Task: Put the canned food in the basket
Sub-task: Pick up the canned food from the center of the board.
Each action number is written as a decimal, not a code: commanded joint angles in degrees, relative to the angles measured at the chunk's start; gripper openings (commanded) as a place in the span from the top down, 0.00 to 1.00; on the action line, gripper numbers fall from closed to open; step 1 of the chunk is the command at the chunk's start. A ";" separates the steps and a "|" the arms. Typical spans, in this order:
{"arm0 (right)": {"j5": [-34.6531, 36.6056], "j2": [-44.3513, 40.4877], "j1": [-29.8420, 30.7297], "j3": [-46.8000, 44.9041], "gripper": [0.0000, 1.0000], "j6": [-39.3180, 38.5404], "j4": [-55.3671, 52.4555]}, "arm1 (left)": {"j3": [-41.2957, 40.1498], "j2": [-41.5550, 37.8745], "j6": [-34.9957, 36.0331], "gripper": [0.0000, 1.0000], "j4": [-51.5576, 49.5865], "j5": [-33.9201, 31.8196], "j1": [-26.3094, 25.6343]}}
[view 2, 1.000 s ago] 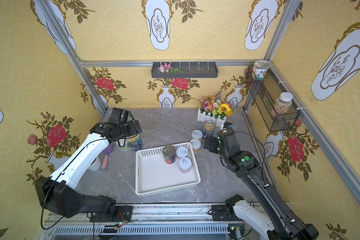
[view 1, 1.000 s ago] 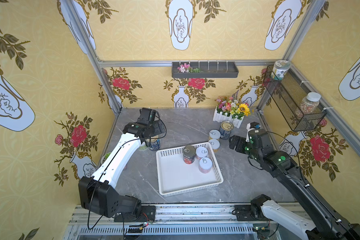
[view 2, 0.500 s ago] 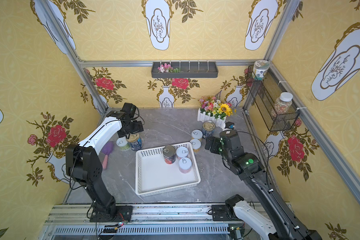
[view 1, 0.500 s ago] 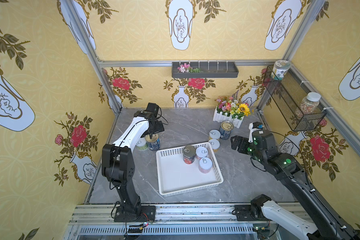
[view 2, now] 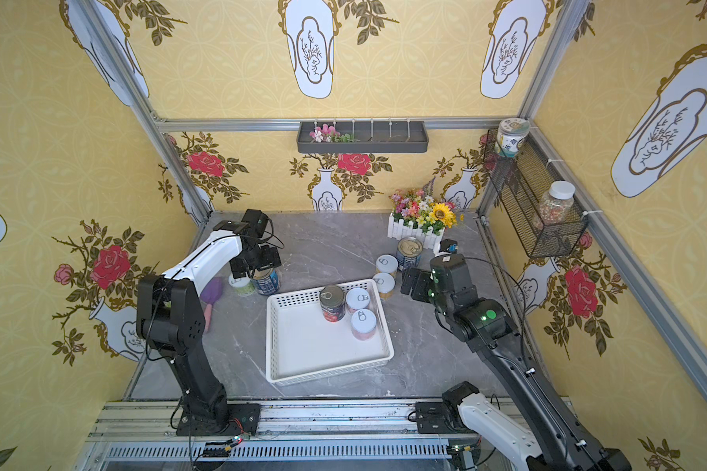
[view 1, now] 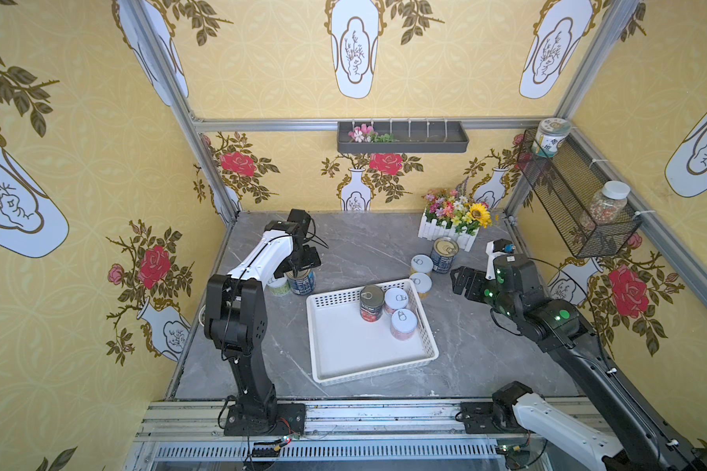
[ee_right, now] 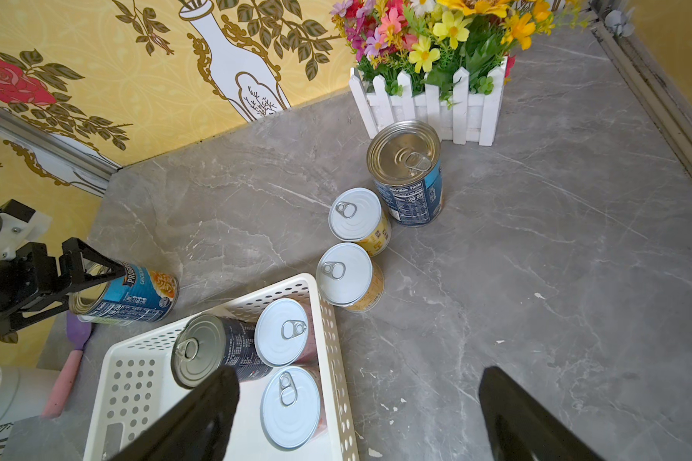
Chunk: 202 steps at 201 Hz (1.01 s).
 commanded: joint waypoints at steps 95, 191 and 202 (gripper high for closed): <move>-0.99 1.61 -0.04 0.00 0.03 -0.55 0.91 | -1.06 -2.07 -0.41 0.16 -1.36 -1.83 0.08; -1.85 3.75 0.00 -0.57 0.03 -0.26 1.72 | 7.79 -11.00 -2.38 0.17 -11.11 -3.78 -4.93; -1.94 3.75 -0.05 -0.56 0.03 -0.27 1.85 | 8.66 -12.22 -2.56 0.17 -12.23 -3.40 -5.34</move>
